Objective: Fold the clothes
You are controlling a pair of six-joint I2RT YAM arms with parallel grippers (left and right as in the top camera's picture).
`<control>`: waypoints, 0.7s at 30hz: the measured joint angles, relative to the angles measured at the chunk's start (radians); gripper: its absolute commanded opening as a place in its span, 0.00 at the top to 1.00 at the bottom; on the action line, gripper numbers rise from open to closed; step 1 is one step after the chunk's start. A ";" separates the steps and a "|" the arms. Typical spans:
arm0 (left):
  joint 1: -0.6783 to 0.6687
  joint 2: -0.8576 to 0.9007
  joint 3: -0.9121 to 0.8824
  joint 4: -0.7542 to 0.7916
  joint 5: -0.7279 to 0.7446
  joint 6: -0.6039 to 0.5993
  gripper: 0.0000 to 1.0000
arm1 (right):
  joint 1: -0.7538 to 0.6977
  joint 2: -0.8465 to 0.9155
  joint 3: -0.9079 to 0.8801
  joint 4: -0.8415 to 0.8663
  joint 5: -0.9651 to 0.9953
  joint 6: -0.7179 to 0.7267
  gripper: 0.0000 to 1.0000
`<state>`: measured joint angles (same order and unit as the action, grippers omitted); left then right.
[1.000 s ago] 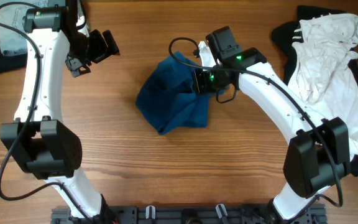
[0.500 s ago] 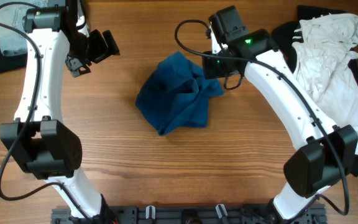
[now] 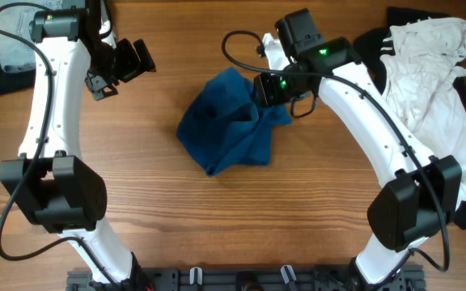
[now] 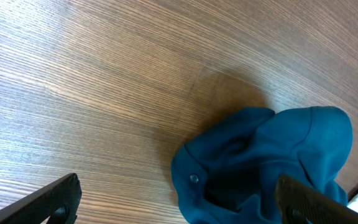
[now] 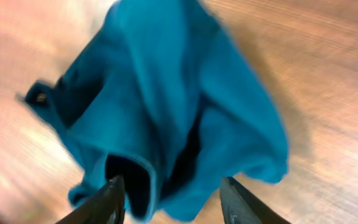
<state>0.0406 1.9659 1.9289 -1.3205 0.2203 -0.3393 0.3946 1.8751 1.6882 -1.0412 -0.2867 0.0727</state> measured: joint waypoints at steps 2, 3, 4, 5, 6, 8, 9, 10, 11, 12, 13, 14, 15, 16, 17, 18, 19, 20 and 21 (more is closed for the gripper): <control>0.000 0.000 0.000 0.001 0.000 0.000 0.00 | 0.000 0.000 0.000 -0.012 -0.025 -0.021 0.52; 0.000 0.000 0.000 0.001 0.000 0.000 0.00 | 0.000 0.001 -0.001 -0.014 -0.035 -0.032 0.54; 0.000 0.000 0.000 0.003 0.000 0.000 0.00 | 0.000 0.001 -0.005 -0.013 -0.047 -0.045 0.56; 0.000 0.000 0.000 0.003 0.000 0.000 0.00 | 0.000 0.001 -0.014 -0.011 -0.055 -0.056 0.57; 0.000 0.000 0.000 0.003 0.000 0.000 0.00 | 0.000 0.001 -0.028 -0.004 -0.061 -0.069 0.59; 0.000 0.000 0.000 0.003 -0.001 0.000 0.00 | 0.000 0.001 -0.059 0.016 -0.073 -0.085 0.63; 0.000 0.000 0.000 0.003 -0.003 0.000 0.00 | 0.000 0.004 -0.073 0.025 -0.080 -0.093 0.64; 0.000 0.000 0.000 0.003 -0.003 0.000 0.00 | 0.000 0.009 -0.084 0.035 -0.086 -0.097 0.65; 0.000 0.000 0.000 0.003 -0.003 0.000 0.00 | 0.000 0.021 -0.090 0.045 -0.097 -0.101 0.66; 0.000 0.000 0.000 0.003 -0.003 0.000 0.00 | 0.000 0.028 -0.093 0.051 -0.102 -0.104 0.66; 0.000 0.000 0.000 0.004 -0.004 0.000 0.00 | 0.002 0.039 -0.097 0.060 -0.110 -0.105 0.67; 0.000 0.000 0.000 0.003 -0.004 0.000 0.00 | 0.003 0.048 -0.097 0.067 -0.114 -0.105 0.69; 0.000 0.000 0.000 0.003 -0.004 0.000 0.00 | 0.006 0.061 -0.097 0.080 -0.118 -0.106 0.74; 0.000 0.000 0.000 0.004 -0.004 0.000 0.00 | 0.010 0.070 -0.097 0.091 -0.122 -0.107 0.84; 0.000 0.000 0.000 0.003 -0.004 0.000 0.00 | 0.015 0.076 -0.097 0.108 -0.125 -0.110 0.95; 0.000 0.000 0.000 0.004 -0.004 0.000 0.00 | 0.019 0.079 -0.098 0.121 -0.125 -0.110 0.96; 0.000 0.000 0.000 0.003 -0.005 0.000 0.00 | 0.023 0.080 -0.098 0.131 -0.124 -0.104 0.96; 0.000 0.000 0.000 0.004 -0.007 0.000 0.00 | 0.027 0.081 -0.098 0.142 -0.116 -0.093 0.96; 0.000 0.000 0.000 0.004 -0.010 0.000 0.00 | 0.028 0.081 -0.098 0.149 -0.100 -0.079 0.96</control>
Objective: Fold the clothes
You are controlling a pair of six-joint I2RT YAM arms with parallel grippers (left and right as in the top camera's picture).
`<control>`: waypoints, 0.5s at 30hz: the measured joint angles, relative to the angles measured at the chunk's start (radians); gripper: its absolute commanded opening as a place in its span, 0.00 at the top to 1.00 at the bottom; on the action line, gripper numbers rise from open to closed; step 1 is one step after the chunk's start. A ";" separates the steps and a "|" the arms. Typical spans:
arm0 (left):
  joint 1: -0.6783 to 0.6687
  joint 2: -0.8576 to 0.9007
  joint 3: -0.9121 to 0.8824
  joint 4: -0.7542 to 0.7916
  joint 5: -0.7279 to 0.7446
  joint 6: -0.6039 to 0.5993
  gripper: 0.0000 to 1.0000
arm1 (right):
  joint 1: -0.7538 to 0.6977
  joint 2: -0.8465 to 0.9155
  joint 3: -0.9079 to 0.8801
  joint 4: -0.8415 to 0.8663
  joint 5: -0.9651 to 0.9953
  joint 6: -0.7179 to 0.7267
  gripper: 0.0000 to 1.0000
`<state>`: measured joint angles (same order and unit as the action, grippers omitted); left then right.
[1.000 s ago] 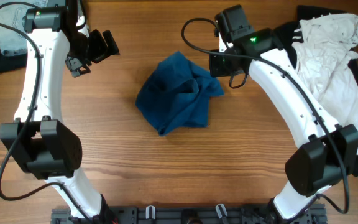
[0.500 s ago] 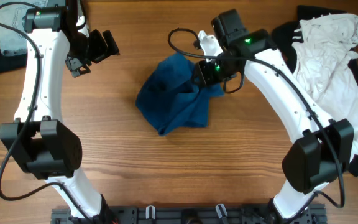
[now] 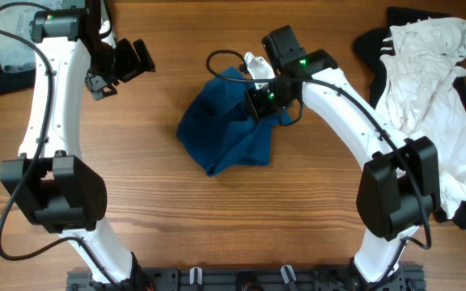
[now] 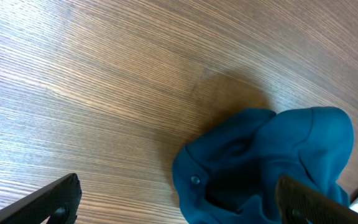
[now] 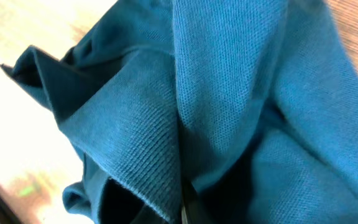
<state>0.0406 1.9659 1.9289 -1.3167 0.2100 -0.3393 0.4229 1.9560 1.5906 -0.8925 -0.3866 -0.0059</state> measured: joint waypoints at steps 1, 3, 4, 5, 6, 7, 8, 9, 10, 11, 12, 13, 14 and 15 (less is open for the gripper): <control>0.000 0.000 0.000 0.000 -0.004 0.000 0.00 | 0.000 0.000 0.000 0.003 0.011 0.011 0.96; 0.000 0.000 0.000 0.000 -0.005 0.000 0.00 | 0.000 0.000 0.000 0.011 0.040 0.047 0.96; 0.000 0.000 0.000 0.000 -0.008 0.000 0.00 | 0.000 0.000 0.002 0.011 0.072 0.061 0.96; 0.000 0.000 0.000 0.000 -0.008 0.000 0.00 | 0.000 0.001 0.008 0.009 0.082 0.072 0.96; 0.000 0.000 0.000 0.000 -0.009 0.000 0.00 | 0.000 0.003 0.023 0.008 0.091 0.082 0.96; 0.000 0.000 0.000 0.000 -0.011 0.000 0.00 | 0.000 0.004 0.040 0.007 0.100 0.089 0.96; 0.000 0.000 0.000 0.000 -0.012 0.000 0.00 | 0.000 0.004 0.068 0.006 0.114 0.096 0.96; 0.000 0.000 0.000 0.000 -0.012 0.000 0.00 | 0.000 0.004 0.098 0.001 0.135 0.105 0.96; 0.000 0.000 0.000 0.000 -0.012 0.000 0.00 | 0.000 0.004 0.123 -0.008 0.158 0.113 0.96; 0.000 0.000 0.000 0.000 -0.012 0.000 0.00 | 0.000 0.004 0.145 -0.022 0.195 0.119 0.96; 0.000 0.000 0.000 0.000 -0.012 0.000 0.00 | 0.000 0.004 0.157 -0.031 0.234 0.127 0.96; 0.000 0.000 0.000 0.000 -0.013 0.000 0.00 | 0.000 0.004 0.160 -0.037 0.259 0.134 0.96; 0.000 0.000 0.000 0.000 -0.013 0.000 0.00 | 0.000 0.004 0.160 -0.051 0.294 0.140 0.96; 0.000 0.000 0.000 0.000 -0.013 0.000 0.00 | -0.001 0.004 0.160 -0.066 0.327 0.145 0.96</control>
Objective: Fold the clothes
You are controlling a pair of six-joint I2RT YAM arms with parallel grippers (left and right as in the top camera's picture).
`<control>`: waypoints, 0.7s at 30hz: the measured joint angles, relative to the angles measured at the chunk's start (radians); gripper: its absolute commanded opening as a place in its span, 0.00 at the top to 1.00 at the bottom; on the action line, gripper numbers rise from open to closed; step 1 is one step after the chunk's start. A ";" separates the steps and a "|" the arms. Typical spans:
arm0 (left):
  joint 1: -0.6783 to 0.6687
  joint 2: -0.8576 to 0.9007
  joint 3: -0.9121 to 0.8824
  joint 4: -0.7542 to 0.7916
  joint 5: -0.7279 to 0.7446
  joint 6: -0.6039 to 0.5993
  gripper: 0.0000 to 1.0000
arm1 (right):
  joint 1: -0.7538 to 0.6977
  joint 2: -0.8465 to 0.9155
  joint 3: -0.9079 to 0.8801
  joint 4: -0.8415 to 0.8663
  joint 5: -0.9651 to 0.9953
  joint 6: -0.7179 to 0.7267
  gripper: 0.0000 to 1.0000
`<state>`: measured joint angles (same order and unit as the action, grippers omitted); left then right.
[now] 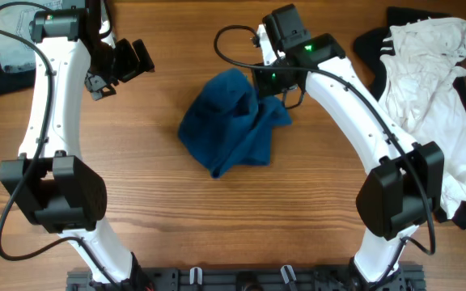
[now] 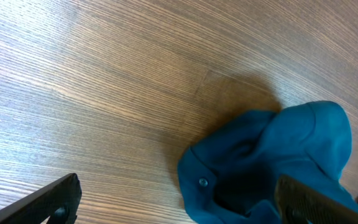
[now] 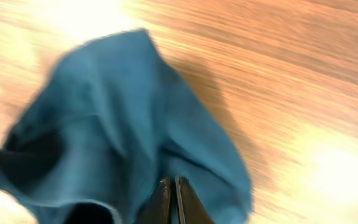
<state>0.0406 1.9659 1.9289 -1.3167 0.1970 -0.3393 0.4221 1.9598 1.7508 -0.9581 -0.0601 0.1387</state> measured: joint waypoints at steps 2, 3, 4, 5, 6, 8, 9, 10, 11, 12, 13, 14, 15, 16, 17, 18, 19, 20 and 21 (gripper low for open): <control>0.000 0.000 0.000 0.000 -0.003 0.000 0.00 | -0.001 0.000 0.000 -0.022 0.085 0.035 0.96; 0.000 0.000 0.000 0.000 -0.003 0.000 0.00 | -0.002 0.000 0.000 -0.030 0.112 0.047 0.96; 0.000 0.000 0.000 0.000 -0.003 0.000 0.00 | -0.006 0.000 0.000 -0.034 0.121 0.055 0.96; 0.000 0.000 0.000 0.000 -0.003 0.000 0.00 | -0.009 0.000 0.000 -0.037 0.114 0.055 0.94; 0.000 0.000 0.000 0.000 -0.003 0.000 0.00 | -0.015 0.000 0.000 -0.045 0.082 0.043 0.83; 0.000 0.000 0.000 0.000 -0.005 0.000 0.00 | -0.021 0.000 0.000 -0.060 -0.022 -0.002 0.46; 0.000 0.000 0.000 0.000 -0.006 0.000 0.00 | -0.021 0.000 0.000 -0.071 -0.102 -0.019 0.27; 0.000 0.000 0.000 0.000 -0.006 0.000 0.00 | -0.019 0.000 0.000 -0.077 -0.148 -0.032 0.22; 0.000 0.000 0.000 0.000 -0.006 0.000 0.00 | -0.017 0.000 0.000 -0.084 -0.196 -0.045 0.22; 0.000 0.000 0.000 0.000 -0.006 0.000 0.00 | -0.015 0.000 0.000 -0.089 -0.228 -0.057 0.24; 0.000 0.000 0.000 0.000 -0.006 0.000 0.00 | -0.014 0.000 0.000 -0.091 -0.242 -0.062 0.26; 0.000 0.000 0.000 0.000 -0.006 0.000 0.00 | -0.012 0.000 0.000 -0.092 -0.262 -0.072 0.27; 0.000 0.000 0.000 0.000 -0.007 0.000 0.00 | -0.010 0.002 0.000 -0.093 -0.273 -0.082 0.30; 0.000 0.000 0.000 0.000 -0.006 0.000 0.00 | -0.006 0.005 0.000 -0.093 -0.281 -0.089 0.34; 0.000 0.000 0.000 0.000 -0.006 0.000 0.00 | 0.000 0.013 0.000 -0.094 -0.285 -0.097 0.38; 0.000 0.000 0.000 0.000 -0.007 0.000 0.00 | 0.011 0.027 0.000 -0.097 -0.291 -0.110 0.45; 0.000 0.000 0.000 0.000 -0.006 0.000 0.00 | 0.019 0.039 0.000 -0.097 -0.293 -0.114 0.48; 0.000 0.000 0.000 0.000 -0.006 0.000 0.00 | 0.027 0.051 0.000 -0.097 -0.298 -0.116 0.51; 0.000 0.000 0.000 0.000 -0.006 0.000 0.00 | 0.031 0.058 0.000 -0.097 -0.299 -0.121 0.53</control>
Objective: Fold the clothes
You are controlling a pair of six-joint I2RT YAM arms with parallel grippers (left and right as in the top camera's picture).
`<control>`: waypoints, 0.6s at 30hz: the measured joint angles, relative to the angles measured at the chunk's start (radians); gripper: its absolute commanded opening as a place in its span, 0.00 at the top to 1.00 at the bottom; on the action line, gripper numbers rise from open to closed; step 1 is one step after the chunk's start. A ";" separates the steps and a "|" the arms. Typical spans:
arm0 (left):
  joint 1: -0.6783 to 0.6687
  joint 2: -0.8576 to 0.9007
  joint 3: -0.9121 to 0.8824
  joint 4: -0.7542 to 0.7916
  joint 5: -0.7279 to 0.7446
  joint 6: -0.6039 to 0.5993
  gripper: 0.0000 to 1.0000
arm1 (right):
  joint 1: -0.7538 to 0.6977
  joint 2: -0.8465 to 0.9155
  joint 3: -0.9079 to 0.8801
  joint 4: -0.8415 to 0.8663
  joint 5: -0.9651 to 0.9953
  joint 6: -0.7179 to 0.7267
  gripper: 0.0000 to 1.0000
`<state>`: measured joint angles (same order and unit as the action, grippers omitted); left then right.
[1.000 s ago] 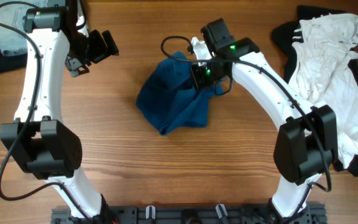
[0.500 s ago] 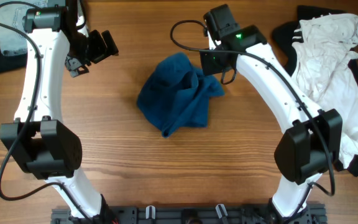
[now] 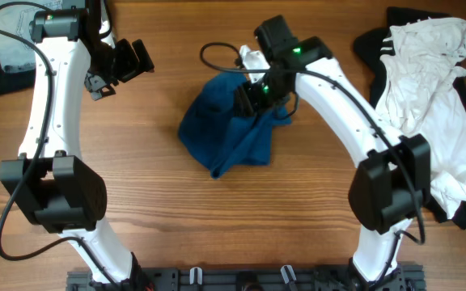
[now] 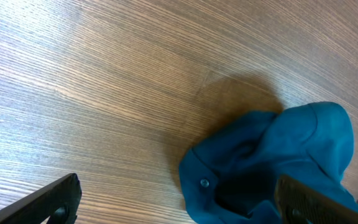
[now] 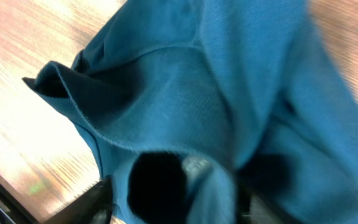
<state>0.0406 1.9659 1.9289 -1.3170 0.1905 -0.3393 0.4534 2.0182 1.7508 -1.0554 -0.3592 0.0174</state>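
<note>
A crumpled blue garment (image 3: 229, 133) lies in a heap at the table's middle. It also fills the right wrist view (image 5: 229, 93) and shows at the lower right of the left wrist view (image 4: 278, 162), a small button on its edge. My right gripper (image 3: 253, 97) (image 5: 169, 202) is open, low over the heap's upper right part, with blue folds between its fingers. My left gripper (image 3: 128, 63) (image 4: 182, 202) hangs wide open above bare wood, to the left of the garment and apart from it.
A pile of white and black clothes (image 3: 427, 89) lies at the right edge. Folded dark and grey clothing sits at the far left corner. Bare wooden table (image 3: 136, 186) surrounds the blue heap.
My right gripper was shut on a fold at the garment's far right edge. Now it is open, a little to the left and down on the heap. The left arm has not moved.
My right gripper stood open at the garment's upper right edge. Then it was shut in the folds, then shut on a fold slightly farther back. Now it is open over the heap, which stays crumpled. The left gripper stayed open and still.
</note>
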 measured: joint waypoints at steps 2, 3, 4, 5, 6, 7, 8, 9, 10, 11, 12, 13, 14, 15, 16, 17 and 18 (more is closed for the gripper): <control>0.000 0.000 0.000 0.000 0.000 0.000 0.00 | 0.008 0.024 0.000 0.000 0.002 -0.005 0.60; 0.000 0.000 0.000 0.000 0.000 0.000 0.00 | 0.008 0.033 0.000 0.000 0.005 -0.004 0.67; 0.000 0.000 0.000 0.000 0.000 0.000 0.00 | 0.008 0.043 0.000 0.001 0.010 -0.004 0.79; 0.000 0.000 0.000 0.000 0.000 0.000 0.00 | 0.008 0.054 0.000 0.005 0.016 -0.009 0.94; 0.000 0.000 0.000 0.000 0.000 0.000 0.00 | 0.008 0.061 0.000 0.015 0.027 -0.006 0.96; 0.000 0.000 0.000 0.000 0.000 0.000 0.00 | 0.008 0.070 0.000 0.031 0.047 -0.005 0.96; 0.000 0.000 0.000 0.000 0.000 0.000 0.00 | 0.008 0.074 0.000 0.050 0.068 0.004 0.96; 0.000 0.000 0.000 0.000 0.000 0.000 0.00 | 0.008 0.076 0.000 0.074 0.105 0.012 0.96; 0.000 0.000 0.000 0.000 0.000 0.000 0.00 | 0.008 0.076 0.000 0.090 0.135 0.025 0.96; 0.000 0.000 0.000 0.000 0.000 0.000 0.00 | 0.008 0.076 0.000 0.108 0.166 0.039 0.96; 0.000 0.000 0.000 0.000 0.000 0.000 0.00 | 0.008 0.076 0.000 0.121 0.205 0.060 0.96; 0.000 0.000 0.000 0.000 0.000 0.000 0.00 | 0.008 0.076 0.001 0.124 0.226 0.072 0.96; 0.000 0.000 0.000 0.000 0.000 0.000 0.00 | 0.008 0.077 0.009 0.122 0.246 0.085 0.96; 0.000 0.000 0.000 0.000 0.000 0.000 0.00 | 0.008 0.076 0.019 0.117 0.256 0.091 0.96; 0.000 0.000 0.000 0.000 0.000 0.000 0.00 | 0.008 0.076 0.039 0.110 0.265 0.095 0.96; 0.000 0.000 0.000 0.001 0.000 0.000 0.00 | 0.008 0.076 0.067 0.105 0.272 0.098 0.96; 0.000 0.000 0.000 0.000 0.000 0.000 0.00 | 0.008 0.076 0.100 0.097 0.279 0.101 0.96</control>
<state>0.0406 1.9659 1.9289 -1.3167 0.1902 -0.3393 0.4614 2.0937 1.8503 -0.9585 -0.0803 0.1181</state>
